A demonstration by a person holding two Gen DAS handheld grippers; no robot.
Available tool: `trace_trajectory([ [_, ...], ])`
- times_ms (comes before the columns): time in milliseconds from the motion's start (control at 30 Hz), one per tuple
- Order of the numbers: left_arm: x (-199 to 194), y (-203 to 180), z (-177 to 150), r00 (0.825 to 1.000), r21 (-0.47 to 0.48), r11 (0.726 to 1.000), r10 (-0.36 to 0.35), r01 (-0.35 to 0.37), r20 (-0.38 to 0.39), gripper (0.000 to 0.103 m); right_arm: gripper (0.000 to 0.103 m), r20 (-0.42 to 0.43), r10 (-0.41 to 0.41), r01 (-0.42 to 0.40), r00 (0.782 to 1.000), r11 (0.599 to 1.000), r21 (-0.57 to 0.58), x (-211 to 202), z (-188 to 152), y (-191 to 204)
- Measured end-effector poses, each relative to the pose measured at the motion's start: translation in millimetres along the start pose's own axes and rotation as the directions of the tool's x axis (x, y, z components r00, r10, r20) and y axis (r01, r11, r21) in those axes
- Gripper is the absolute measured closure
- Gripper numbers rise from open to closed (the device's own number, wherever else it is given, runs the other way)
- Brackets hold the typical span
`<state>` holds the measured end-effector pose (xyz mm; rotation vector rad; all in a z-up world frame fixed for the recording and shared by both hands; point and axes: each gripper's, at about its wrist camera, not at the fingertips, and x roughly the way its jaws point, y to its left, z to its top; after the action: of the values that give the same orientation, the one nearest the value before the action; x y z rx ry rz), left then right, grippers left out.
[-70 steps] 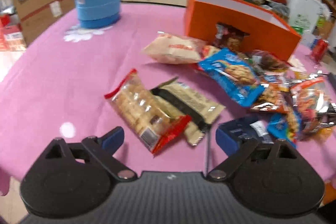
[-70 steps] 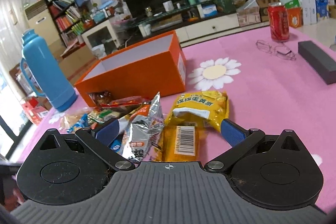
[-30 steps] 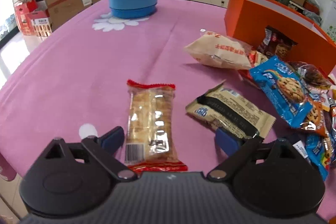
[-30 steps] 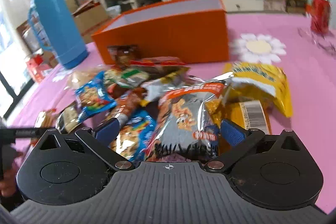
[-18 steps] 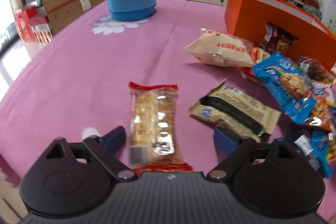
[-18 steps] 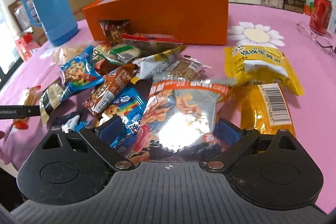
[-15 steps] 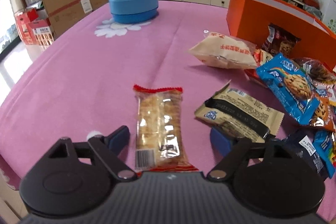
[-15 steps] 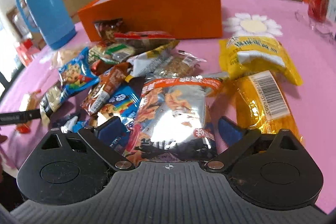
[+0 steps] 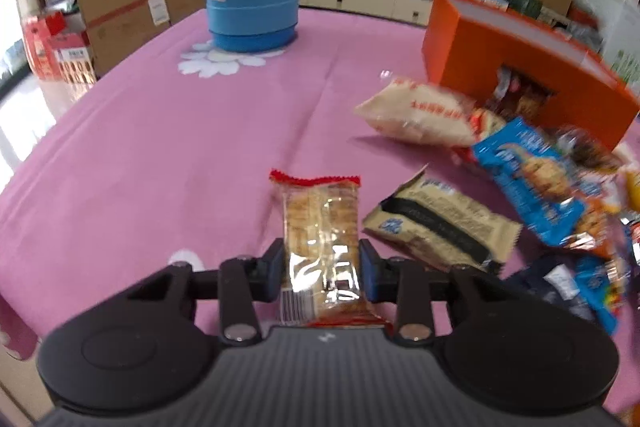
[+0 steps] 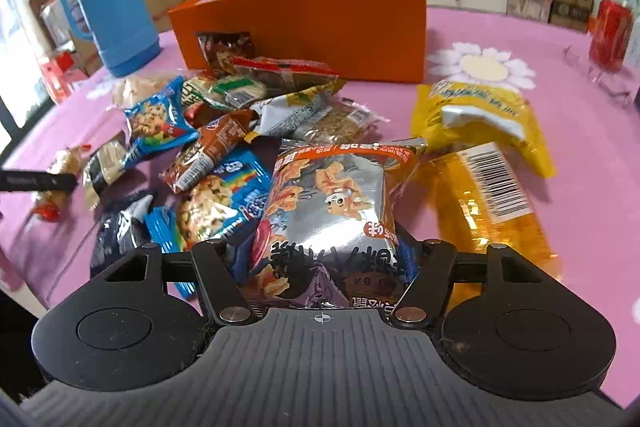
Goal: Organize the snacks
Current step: 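Grasp and drop the biscuit bar into the orange box while the right tool drops the chip bag there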
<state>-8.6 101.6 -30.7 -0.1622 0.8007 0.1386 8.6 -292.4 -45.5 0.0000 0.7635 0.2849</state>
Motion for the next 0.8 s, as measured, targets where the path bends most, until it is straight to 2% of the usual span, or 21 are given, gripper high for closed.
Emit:
trace_trajectory([
  [133,-31.7,-4.6,7.7,0.996,0.015,0.999,-0.048,0.047,0.078,0.069,0.052,0.08,0.029,-0.034,0.996,0.997,0.064,-28.4,-0.6,-14.6],
  [267,-44.0,-23.9,27.1,0.986,0.021,0.99,-0.141,0.14,0.093,0.069,0.052,0.197,0.08,-0.111,0.977,0.982,0.151,-55.6,6.6,-27.4],
  [367,-42.5,-45.6,56.6,0.978,0.037,0.983,-0.182,0.179,0.106,0.069,0.052,0.235,0.099,-0.135,0.967,0.98,0.142,-60.7,26.7,-25.5],
  [467,-32.1,-70.0,96.1,0.964,0.043,0.975,-0.223,0.219,0.146,0.069,0.052,0.279,0.105,-0.134,0.955,0.987,0.088,-59.1,64.3,-19.3],
  [633,9.3,-107.8,158.3,0.941,0.042,0.962,-0.272,0.269,0.204,0.069,0.052,0.352,0.085,-0.109,0.932,0.993,0.05,-25.3,146.1,-17.6],
  [733,46.9,-128.5,183.1,0.94,0.044,0.961,-0.277,0.274,0.197,0.069,0.052,0.358,0.064,-0.09,0.932,0.994,0.056,18.1,187.0,-18.7],
  [800,71.4,-140.5,194.3,0.943,0.045,0.96,-0.281,0.278,0.18,0.069,0.052,0.343,0.066,-0.097,0.937,0.992,0.075,47.0,200.1,-22.2],
])
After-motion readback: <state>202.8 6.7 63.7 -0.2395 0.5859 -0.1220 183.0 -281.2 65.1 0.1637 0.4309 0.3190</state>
